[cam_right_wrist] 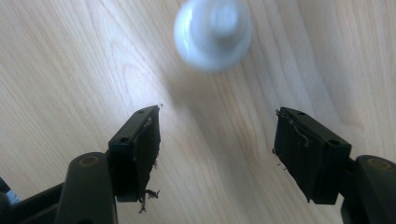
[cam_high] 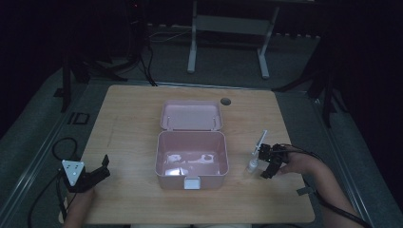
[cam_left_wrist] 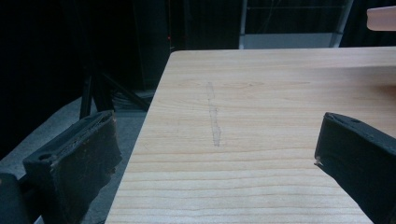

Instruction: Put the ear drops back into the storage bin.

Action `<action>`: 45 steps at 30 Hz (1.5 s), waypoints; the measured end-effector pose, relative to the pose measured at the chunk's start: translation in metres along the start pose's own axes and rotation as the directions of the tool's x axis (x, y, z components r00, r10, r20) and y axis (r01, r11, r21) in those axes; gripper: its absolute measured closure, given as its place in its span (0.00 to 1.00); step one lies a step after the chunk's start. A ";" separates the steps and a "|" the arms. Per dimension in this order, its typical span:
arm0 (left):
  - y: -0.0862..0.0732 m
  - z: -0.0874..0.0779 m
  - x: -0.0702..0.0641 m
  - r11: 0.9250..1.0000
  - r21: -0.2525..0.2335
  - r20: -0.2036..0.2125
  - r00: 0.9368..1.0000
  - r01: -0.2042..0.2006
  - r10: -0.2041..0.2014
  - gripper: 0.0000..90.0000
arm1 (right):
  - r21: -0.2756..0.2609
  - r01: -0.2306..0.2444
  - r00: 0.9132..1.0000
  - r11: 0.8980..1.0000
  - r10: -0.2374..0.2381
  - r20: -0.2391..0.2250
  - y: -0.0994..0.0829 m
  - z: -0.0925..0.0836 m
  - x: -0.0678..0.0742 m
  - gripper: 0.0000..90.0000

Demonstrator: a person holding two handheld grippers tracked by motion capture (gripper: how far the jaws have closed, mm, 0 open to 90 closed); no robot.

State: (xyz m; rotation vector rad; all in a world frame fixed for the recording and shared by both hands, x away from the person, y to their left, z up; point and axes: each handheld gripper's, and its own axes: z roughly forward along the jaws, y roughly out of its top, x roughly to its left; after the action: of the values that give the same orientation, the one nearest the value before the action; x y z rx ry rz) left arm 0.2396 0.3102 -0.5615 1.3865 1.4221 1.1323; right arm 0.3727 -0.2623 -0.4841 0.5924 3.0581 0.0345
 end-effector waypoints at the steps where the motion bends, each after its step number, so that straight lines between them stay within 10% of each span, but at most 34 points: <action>1: 0.000 0.000 0.000 1.000 0.001 0.000 1.000 0.000 0.000 0.00 | -0.003 0.008 1.000 1.000 -0.008 0.001 0.002 0.000 0.000 0.36; 32: 0.000 0.000 0.000 1.000 0.001 0.006 1.000 -0.003 0.003 0.00 | 0.012 0.169 0.986 0.986 -0.169 0.013 0.040 0.010 0.006 0.65; 45: 0.000 0.000 0.000 1.000 0.002 0.004 1.000 -0.004 0.004 0.00 | 0.022 0.293 0.956 0.956 -0.293 0.016 0.038 -0.008 0.020 0.66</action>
State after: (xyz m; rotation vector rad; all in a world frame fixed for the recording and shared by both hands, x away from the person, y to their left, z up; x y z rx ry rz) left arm 0.2397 0.3099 -0.5615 1.3925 1.4189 1.1305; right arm 0.3680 -0.2202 -0.4755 0.1323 3.0948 -0.0076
